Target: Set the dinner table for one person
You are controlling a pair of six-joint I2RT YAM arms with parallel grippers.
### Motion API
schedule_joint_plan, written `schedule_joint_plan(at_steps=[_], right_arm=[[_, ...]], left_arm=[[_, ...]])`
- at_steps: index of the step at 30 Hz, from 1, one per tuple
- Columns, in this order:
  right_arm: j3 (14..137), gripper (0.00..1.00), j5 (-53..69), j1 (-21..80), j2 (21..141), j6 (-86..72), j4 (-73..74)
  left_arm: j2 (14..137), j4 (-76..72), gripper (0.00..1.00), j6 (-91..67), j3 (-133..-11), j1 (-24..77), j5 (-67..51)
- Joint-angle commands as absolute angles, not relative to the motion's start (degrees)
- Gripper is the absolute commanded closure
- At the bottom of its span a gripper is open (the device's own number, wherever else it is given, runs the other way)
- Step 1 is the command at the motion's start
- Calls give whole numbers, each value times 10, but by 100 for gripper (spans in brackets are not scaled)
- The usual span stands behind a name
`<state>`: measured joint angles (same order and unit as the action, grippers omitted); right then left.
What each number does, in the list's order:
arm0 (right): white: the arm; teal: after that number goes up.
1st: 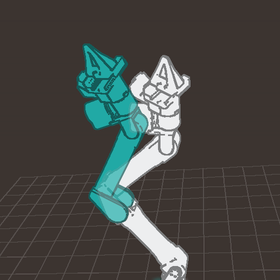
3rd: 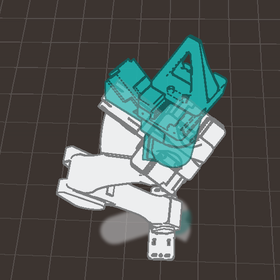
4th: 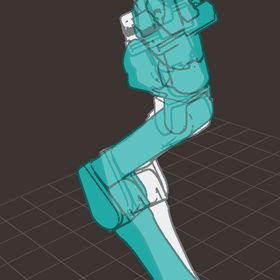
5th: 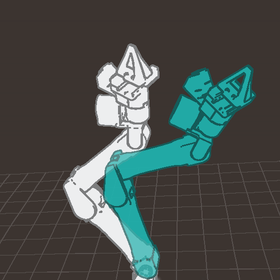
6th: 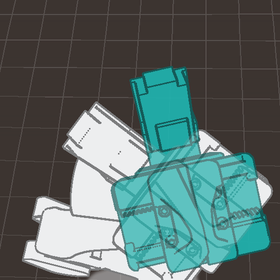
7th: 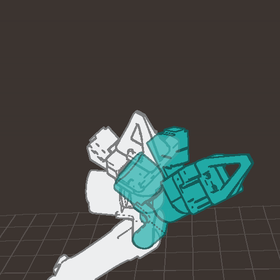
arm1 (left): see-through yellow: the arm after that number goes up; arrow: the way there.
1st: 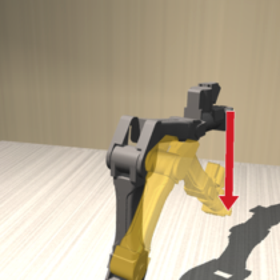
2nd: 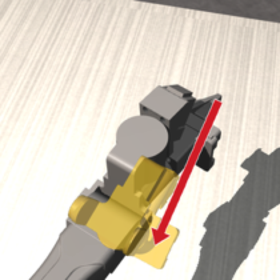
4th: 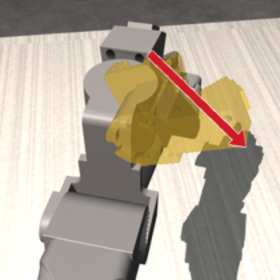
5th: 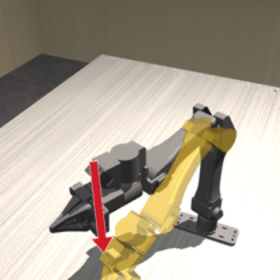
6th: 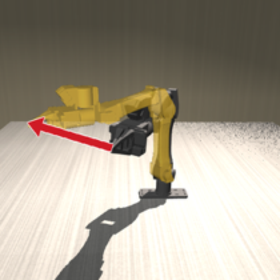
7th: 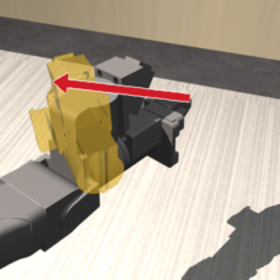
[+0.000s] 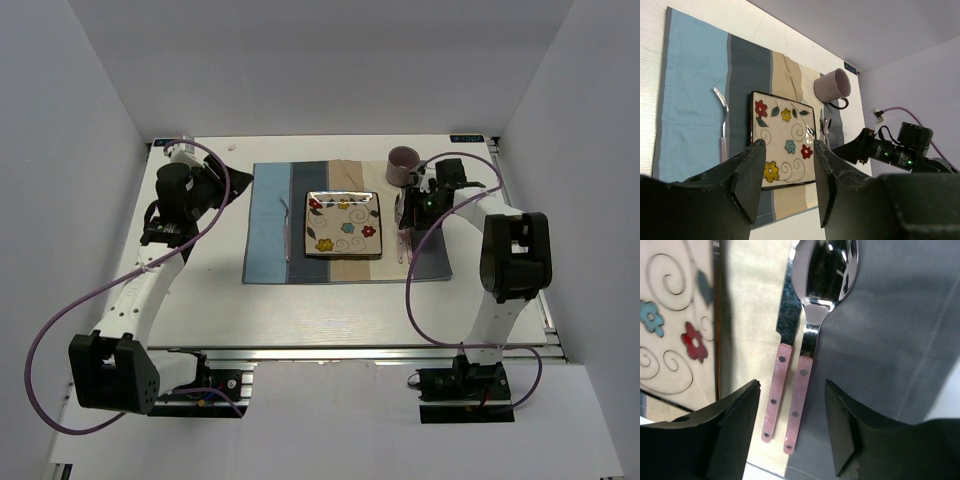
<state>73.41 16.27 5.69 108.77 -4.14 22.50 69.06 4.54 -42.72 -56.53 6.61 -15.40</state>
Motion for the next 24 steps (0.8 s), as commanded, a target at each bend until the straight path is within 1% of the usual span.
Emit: schedule_joint_plan(at_steps=[1,4,5,6,8,9,11,13,14,16,17,18,21,24], right_arm=[[750,39,152,55,1018,19,211],[733,28,150,56,968,55,175],[725,16,162,55,955,64,149],[718,11,166,56,930,74,136],[699,11,171,56,907,89,113],[695,11,169,56,891,92,97],[686,11,156,56,879,92,80],[700,11,122,56,882,89,98],[727,11,116,56,887,88,112],[754,11,93,56,903,87,154],[775,11,89,56,905,88,166],[782,11,79,56,907,88,174],[791,11,75,56,898,87,192],[773,11,78,56,877,90,189]], left_arm=[[668,50,47,-426,-575,69,-146],[670,41,46,-427,-573,69,-148],[673,36,46,-429,-569,69,-150],[676,31,45,-431,-568,69,-154],[681,22,42,-430,-571,69,-164],[685,22,39,-424,-574,69,-165],[686,24,31,-419,-578,69,-161],[683,20,24,-415,-577,68,-155],[682,19,18,-414,-578,69,-151],[683,18,12,-412,-579,68,-149],[683,16,5,-412,-577,69,-149],[684,13,2,-412,-578,69,-150],[686,6,2,-414,-578,69,-152],[689,4,2,-413,-579,68,-153]])
